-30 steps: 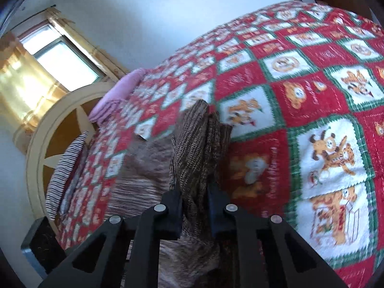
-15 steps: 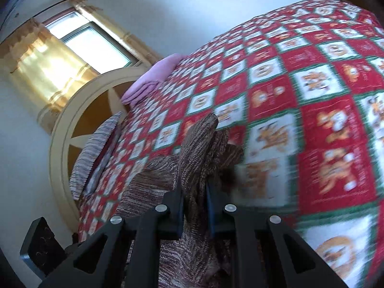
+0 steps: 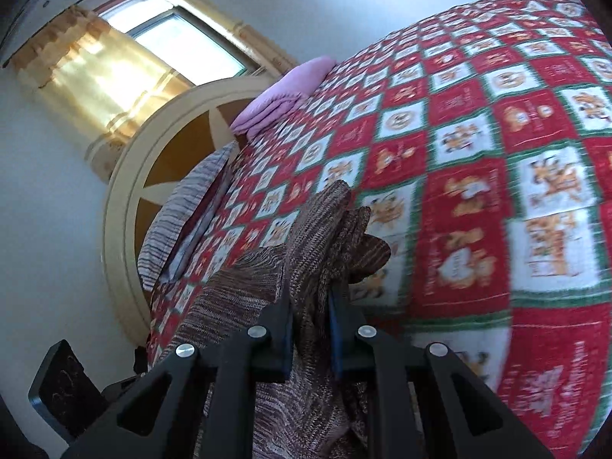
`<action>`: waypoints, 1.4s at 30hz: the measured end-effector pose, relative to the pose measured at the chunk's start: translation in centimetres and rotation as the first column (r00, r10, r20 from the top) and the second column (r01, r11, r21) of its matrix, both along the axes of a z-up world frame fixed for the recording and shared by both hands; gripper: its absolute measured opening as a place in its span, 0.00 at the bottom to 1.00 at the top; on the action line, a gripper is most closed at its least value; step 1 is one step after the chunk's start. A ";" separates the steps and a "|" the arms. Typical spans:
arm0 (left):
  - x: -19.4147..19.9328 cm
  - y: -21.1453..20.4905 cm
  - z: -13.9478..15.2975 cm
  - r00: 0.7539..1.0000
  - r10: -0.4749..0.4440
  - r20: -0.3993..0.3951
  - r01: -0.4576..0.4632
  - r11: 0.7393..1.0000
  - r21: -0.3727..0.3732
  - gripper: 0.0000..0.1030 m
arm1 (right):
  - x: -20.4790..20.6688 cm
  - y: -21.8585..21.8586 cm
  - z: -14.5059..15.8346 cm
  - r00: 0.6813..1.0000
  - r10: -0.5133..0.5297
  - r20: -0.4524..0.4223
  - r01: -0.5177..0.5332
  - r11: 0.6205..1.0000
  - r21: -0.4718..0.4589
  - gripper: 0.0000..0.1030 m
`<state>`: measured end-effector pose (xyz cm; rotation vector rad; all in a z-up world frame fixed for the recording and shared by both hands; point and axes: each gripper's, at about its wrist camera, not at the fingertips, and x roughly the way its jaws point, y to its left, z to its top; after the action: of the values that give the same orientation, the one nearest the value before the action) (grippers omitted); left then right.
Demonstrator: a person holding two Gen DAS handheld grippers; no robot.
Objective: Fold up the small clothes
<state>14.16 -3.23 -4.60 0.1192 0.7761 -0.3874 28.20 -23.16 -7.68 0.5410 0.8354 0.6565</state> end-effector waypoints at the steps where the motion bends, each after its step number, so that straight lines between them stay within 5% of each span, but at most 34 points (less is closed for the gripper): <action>1: -0.1 0.6 0.0 1.000 0.011 0.000 -0.011 1.000 0.000 0.33 | -0.1 0.5 -0.1 1.000 0.008 -0.001 -0.008 1.000 0.000 0.14; 16: -2.3 5.2 0.8 0.996 0.073 0.047 -0.072 0.997 -0.011 0.33 | -0.4 7.7 0.4 0.994 0.105 0.003 -0.105 0.994 -0.029 0.14; 31: -3.6 8.0 -1.5 0.992 0.124 0.023 -0.125 0.992 0.030 0.33 | 0.8 11.6 -1.6 0.987 0.155 -0.046 -0.157 0.987 -0.043 0.14; 42: -4.0 8.6 -4.4 0.985 0.161 -0.059 -0.155 0.984 0.092 0.53 | 2.3 11.1 -4.5 0.989 0.094 -0.115 -0.101 0.993 -0.054 0.15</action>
<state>10.17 5.39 -9.03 0.1260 0.8623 -0.2075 30.54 -12.07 -12.14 0.4881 0.9888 0.6927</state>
